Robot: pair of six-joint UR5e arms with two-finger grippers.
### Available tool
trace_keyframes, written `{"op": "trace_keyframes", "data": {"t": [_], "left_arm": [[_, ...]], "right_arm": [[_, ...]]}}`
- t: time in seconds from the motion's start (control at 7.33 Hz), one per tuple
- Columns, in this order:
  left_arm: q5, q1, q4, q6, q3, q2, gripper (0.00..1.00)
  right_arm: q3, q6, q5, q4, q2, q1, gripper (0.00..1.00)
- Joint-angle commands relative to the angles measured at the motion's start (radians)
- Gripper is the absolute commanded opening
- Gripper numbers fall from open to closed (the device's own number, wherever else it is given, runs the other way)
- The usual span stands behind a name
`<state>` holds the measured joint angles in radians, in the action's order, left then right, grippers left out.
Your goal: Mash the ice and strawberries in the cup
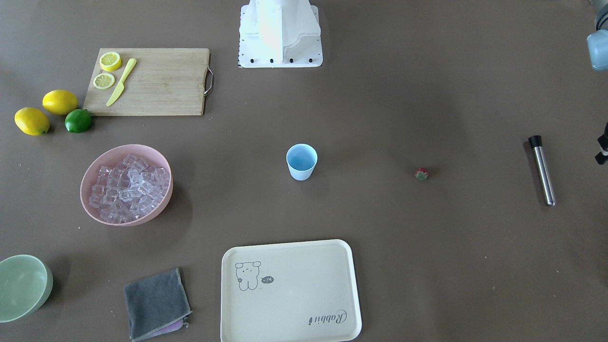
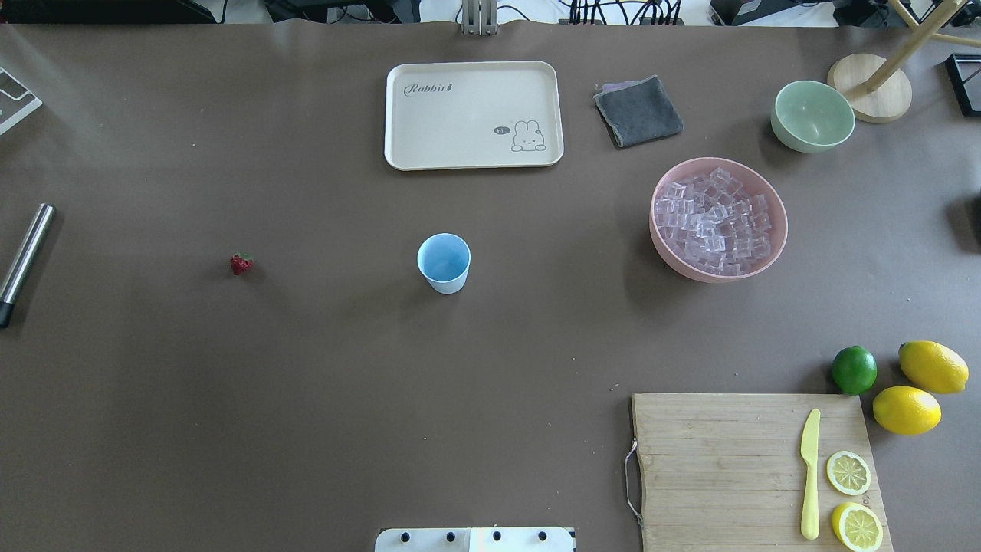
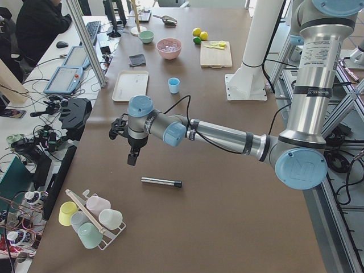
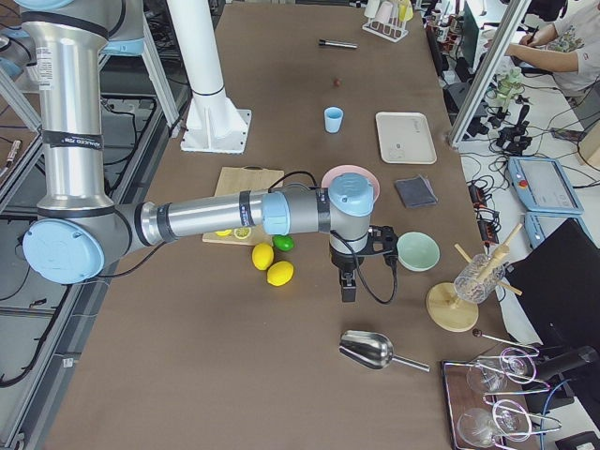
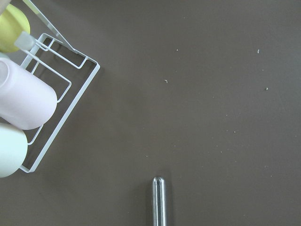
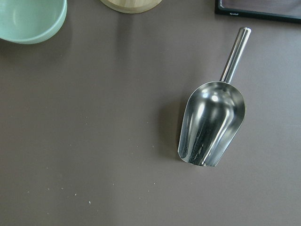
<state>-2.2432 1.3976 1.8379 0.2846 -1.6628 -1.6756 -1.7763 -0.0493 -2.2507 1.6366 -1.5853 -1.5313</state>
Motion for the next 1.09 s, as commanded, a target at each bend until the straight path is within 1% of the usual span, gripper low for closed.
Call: {"op": "trace_keyframes", "data": {"t": [0.0,0.14,0.27,0.41,0.55,0.68,0.82,0.95], "left_arm": [[0.001,-0.002,0.008,0.031,0.023,-0.006,0.98],[0.01,-0.005,0.05,0.028,0.032,-0.006,0.98],[-0.001,-0.003,0.066,0.041,0.02,0.007,0.98],[-0.001,-0.005,0.066,0.044,-0.024,0.04,0.98],[0.002,-0.003,0.061,0.059,-0.031,0.043,0.98],[0.013,-0.015,0.061,0.092,-0.017,0.043,0.98],[0.013,-0.017,0.064,0.09,-0.029,0.042,0.98],[0.013,-0.025,0.075,0.09,-0.029,0.03,0.98]], "right_arm": [[-0.008,-0.003,0.029,0.0,0.001,0.019,0.99],[-0.012,-0.003,0.025,-0.001,0.007,0.025,0.99],[-0.014,-0.003,0.025,-0.001,0.033,0.048,0.99],[-0.002,-0.003,0.026,0.0,0.044,0.074,0.99],[0.003,-0.004,0.028,0.0,0.044,0.086,0.99],[-0.005,-0.024,0.03,0.0,0.074,0.086,0.99],[-0.017,-0.093,0.011,0.005,0.167,0.086,0.99],[-0.022,-0.163,-0.044,0.006,0.203,0.114,0.99]]}}
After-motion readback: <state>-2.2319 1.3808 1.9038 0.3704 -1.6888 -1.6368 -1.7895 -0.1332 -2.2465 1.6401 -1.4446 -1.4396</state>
